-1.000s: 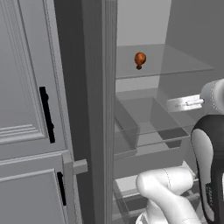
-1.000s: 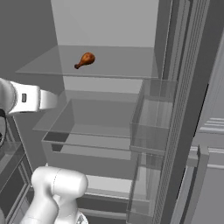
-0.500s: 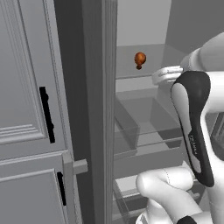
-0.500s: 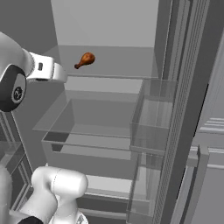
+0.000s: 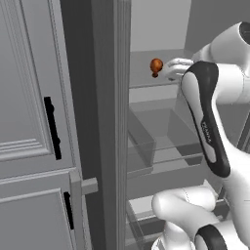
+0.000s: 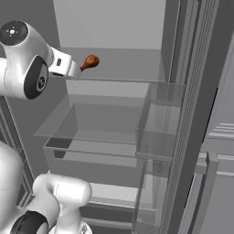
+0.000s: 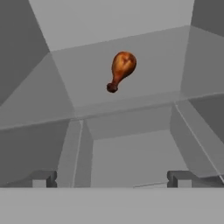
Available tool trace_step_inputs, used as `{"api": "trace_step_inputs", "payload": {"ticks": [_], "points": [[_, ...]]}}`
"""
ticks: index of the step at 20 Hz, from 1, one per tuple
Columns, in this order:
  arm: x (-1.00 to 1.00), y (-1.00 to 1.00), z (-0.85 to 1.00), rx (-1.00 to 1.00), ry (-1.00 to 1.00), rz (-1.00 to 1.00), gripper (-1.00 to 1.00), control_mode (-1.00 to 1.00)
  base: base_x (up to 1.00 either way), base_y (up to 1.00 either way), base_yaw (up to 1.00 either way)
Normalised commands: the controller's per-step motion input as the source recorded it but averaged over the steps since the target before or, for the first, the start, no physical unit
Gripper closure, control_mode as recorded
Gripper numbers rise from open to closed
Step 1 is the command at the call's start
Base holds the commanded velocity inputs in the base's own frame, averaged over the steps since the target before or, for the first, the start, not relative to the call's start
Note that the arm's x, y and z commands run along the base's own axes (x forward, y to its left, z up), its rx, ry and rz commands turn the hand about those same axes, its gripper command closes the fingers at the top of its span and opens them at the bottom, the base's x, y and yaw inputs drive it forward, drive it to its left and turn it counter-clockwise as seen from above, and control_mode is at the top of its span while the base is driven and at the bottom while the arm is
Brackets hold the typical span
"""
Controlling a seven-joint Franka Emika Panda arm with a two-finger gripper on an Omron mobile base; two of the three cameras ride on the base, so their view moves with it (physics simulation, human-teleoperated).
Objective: Place one lemon and one chicken drumstick in each tupperware on the nearby counter, to pack two identical lunches.
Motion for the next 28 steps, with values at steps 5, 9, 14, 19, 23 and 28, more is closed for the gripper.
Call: {"api": "trace_step_inputs", "payload": {"ticks": [5,9,14,19,23,28], "points": [[0.70,-0.04,0.00,0.00,0.00,-0.18,-1.00,-1.00,0.00,0.00,0.00],[0.55,0.00,-0.07,0.00,0.01,-0.08,-1.00,-1.00,0.00,0.00,0.00],[0.49,0.00,-0.14,0.00,0.04,-0.01,-1.00,-1.00,0.00,0.00,0.00],[0.55,0.00,-0.17,0.00,0.01,-0.01,-1.00,-1.00,0.00,0.00,0.00],[0.56,0.00,-0.19,0.00,0.00,-0.01,-1.00,-1.00,0.00,0.00,0.00],[0.61,0.00,-0.22,0.00,0.00,-0.02,-1.00,-1.00,0.00,0.00,0.00]]}}
